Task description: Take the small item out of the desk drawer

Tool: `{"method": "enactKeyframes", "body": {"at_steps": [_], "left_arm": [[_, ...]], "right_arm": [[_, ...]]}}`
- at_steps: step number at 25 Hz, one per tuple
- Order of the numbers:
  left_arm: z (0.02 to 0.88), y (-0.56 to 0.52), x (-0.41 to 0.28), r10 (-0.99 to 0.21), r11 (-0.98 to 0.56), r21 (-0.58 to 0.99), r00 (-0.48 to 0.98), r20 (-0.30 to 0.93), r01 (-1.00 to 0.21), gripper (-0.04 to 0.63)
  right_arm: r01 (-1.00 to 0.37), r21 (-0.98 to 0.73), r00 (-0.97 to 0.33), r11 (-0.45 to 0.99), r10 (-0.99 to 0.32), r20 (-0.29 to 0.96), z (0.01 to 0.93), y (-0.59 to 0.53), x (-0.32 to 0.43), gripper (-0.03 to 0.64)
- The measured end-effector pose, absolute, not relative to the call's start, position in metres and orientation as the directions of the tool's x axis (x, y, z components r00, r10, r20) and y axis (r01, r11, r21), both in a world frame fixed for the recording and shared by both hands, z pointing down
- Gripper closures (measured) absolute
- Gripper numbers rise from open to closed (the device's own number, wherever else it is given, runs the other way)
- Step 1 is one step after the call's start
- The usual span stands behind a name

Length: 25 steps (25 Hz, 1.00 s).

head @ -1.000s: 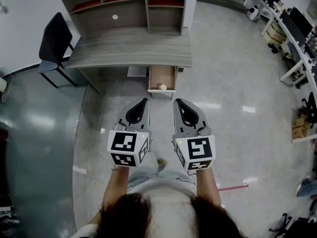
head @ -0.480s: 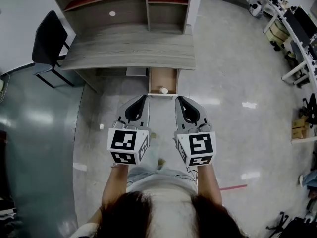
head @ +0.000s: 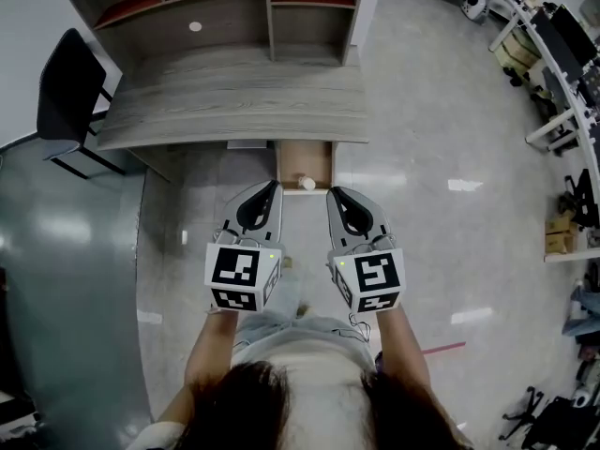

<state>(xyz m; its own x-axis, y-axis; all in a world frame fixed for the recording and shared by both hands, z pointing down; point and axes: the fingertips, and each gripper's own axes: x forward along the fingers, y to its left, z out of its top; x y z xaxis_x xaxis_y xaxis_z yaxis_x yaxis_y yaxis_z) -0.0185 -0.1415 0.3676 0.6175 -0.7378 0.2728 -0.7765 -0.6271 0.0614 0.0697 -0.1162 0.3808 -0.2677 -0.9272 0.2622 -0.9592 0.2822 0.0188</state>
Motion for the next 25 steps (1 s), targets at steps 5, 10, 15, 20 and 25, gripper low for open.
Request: {"method": "enactKeyframes", "body": {"at_steps": [5,10,15,20,25], "left_arm": [[0.382,-0.172,-0.020,-0.713,-0.650,0.073,0.641,0.285,-0.756,0.581],[0.403,-0.196,-0.022,-0.677,-0.680,0.085,0.669,0.308,-0.728,0.581],[0.420,-0.215,-0.024,-0.653,-0.696,0.100,0.685,0.324,-0.711,0.581],[0.435,-0.226,-0.021,-0.643,-0.696,0.123,0.690,0.332,-0.708,0.581],[0.458,-0.239,-0.022,-0.643,-0.683,0.138,0.680,0.352,-0.717,0.581]], "right_arm": [[-0.956,0.040,-0.265,0.290,-0.914,0.306,0.400,-0.142,0.058,0.588],[-0.955,0.065,-0.250,0.290,-0.902,0.352,0.426,-0.165,0.044,0.588],[-0.957,0.088,-0.221,0.278,-0.889,0.402,0.450,-0.182,0.041,0.588],[-0.962,0.083,-0.195,0.261,-0.866,0.461,0.475,-0.187,0.052,0.588],[-0.960,0.077,-0.194,0.271,-0.835,0.516,0.502,-0.197,0.058,0.588]]}}
